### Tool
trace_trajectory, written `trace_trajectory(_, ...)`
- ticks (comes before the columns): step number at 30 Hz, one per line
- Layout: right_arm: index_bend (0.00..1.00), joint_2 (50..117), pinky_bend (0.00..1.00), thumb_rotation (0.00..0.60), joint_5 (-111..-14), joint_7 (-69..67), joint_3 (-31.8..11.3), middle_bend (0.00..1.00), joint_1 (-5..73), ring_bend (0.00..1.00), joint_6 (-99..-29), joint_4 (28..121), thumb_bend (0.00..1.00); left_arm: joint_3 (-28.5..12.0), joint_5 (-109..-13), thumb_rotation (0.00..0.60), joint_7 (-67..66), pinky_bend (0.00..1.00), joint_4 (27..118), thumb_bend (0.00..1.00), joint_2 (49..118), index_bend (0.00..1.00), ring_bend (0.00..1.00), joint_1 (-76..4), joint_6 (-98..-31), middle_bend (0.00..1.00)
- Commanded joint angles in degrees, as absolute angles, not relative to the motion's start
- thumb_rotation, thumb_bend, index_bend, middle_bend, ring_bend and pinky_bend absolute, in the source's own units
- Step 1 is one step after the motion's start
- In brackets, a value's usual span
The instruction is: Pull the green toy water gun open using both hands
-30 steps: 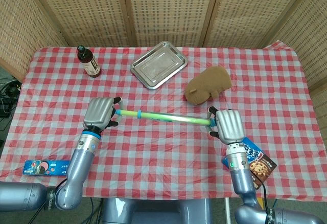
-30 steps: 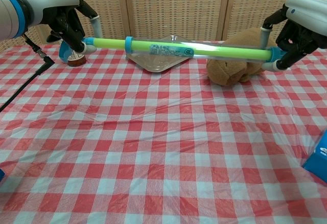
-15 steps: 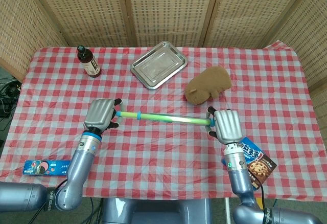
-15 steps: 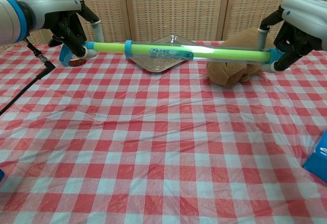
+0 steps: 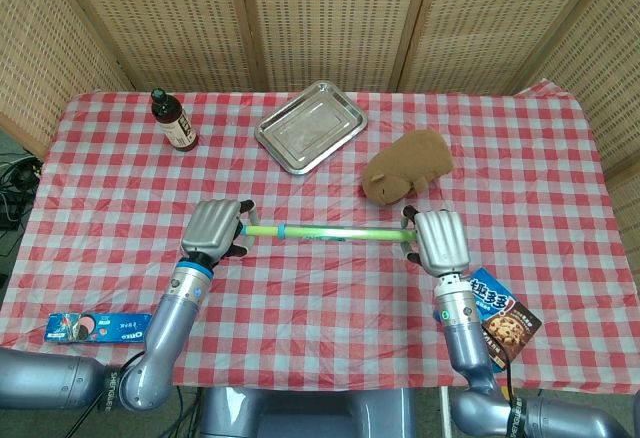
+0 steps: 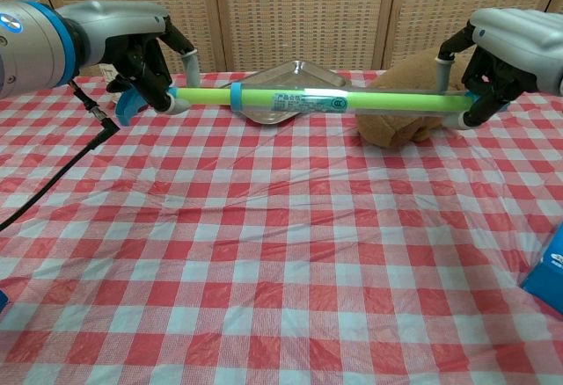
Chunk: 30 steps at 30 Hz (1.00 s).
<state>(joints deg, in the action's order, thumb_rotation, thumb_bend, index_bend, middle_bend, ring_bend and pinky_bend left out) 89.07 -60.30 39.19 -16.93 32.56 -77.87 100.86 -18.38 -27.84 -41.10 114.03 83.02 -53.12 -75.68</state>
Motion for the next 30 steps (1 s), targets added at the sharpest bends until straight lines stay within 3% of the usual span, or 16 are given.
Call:
trace_trajectory(1,0.69,88.70,0.68,0.600,-59.84,38.91,-17.14,1.00,32.63,1.00,-77.74,99.96,0.47,-18.09,-27.93,0.600,-40.64,0.79,113.77,0.63,81.92,0.86,0.90,-52.61,-75.38,0.94)
trace_trajectory(30,0.69,85.68,0.68,0.600,-58.79,36.80,-16.32,1.00,30.94,1.00,-78.99,96.77,0.47,-14.66,-31.60,0.600,-35.21,0.79,112.12,0.63,70.21,0.86,0.90,-46.52,-72.59,0.94)
